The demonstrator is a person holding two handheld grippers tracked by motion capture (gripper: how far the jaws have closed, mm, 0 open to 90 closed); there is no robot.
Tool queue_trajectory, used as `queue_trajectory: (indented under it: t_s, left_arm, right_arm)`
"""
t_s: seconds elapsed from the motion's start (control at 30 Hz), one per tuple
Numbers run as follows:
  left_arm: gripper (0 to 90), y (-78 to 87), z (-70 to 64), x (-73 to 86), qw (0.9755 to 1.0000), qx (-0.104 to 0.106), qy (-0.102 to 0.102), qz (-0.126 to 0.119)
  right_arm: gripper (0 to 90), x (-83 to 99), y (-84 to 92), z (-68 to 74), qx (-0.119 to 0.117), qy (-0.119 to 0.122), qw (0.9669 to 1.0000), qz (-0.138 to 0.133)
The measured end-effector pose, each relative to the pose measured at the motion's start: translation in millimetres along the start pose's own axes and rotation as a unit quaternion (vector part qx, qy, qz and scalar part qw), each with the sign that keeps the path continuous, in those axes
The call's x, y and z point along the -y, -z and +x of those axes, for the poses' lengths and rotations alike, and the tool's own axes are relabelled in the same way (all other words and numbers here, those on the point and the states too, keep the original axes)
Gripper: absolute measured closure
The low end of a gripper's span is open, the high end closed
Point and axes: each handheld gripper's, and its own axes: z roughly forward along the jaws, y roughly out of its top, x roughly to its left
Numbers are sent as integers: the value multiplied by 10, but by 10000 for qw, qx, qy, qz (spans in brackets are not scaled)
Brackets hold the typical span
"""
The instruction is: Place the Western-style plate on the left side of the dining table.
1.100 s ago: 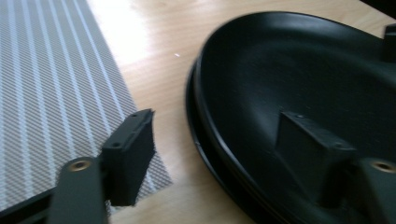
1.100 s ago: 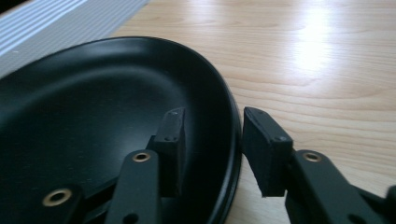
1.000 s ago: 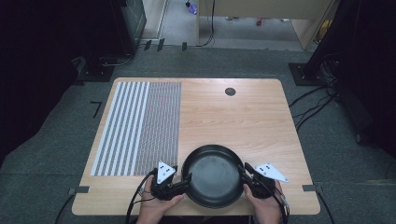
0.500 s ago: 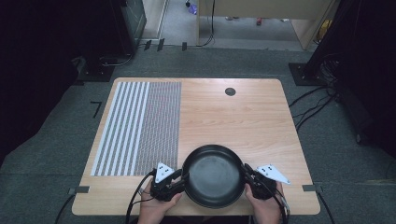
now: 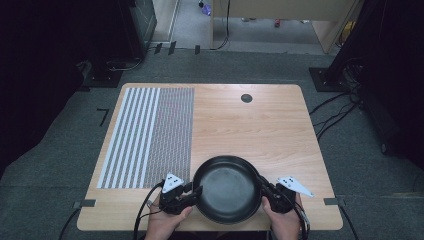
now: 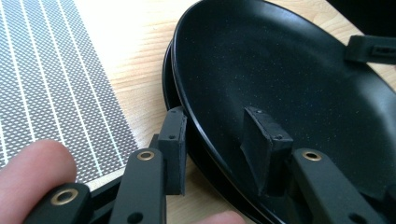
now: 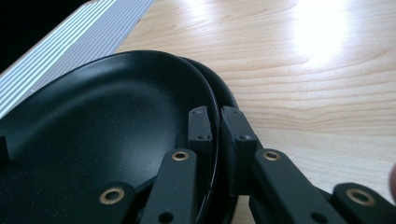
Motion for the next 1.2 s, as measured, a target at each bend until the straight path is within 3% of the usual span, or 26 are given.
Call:
queue_trajectory:
  t_s: [0.13, 0.23, 0.33, 0.4, 0.47, 0.8, 0.93, 0.97, 1.03, 1.13, 1.2]
  left_arm:
    - [623, 46, 16, -32, 10000, -13, -8, 82]
    - [651, 116, 59, -74, 9999, -69, 68, 97]
    - [680, 202, 101, -110, 9999, 6, 82, 70]
    - [677, 232, 101, -121, 9999, -15, -18, 122]
    - [671, 244, 120, -120, 9999, -13, 20, 165]
    - [680, 249, 141, -118, 9998, 48, 102, 155]
    - [681, 247, 136, -113, 9998, 52, 124, 150]
    - [681, 246, 138, -113, 9998, 59, 131, 150]
    - [684, 235, 165, -107, 9996, 204, 167, 87]
    - [693, 225, 171, -102, 9992, 320, 210, 76]
    - [698, 209, 183, -99, 9991, 346, 237, 114]
  right_arm:
    - [829, 11, -18, 7, -64, -117, 9999, 41]
    - [826, 32, -45, 26, -318, -241, 9991, 128]
    - [825, 46, -63, 64, -382, -268, 9988, 165]
    - [825, 47, -68, 63, -413, -297, 9985, 180]
    - [821, 62, -83, 49, -537, -506, 9970, 215]
    - [754, 136, -143, 98, -528, -934, 9940, 226]
    - [790, 147, -148, 43, -730, -1383, 9873, 290]
    - [790, 147, -148, 43, -730, -1383, 9873, 290]
    - [810, 135, -135, 4, -817, -1738, 9806, 388]
    - [814, 154, -123, -1, -802, -1804, 9799, 272]
    - [827, 176, -108, -19, -848, -1964, 9767, 149]
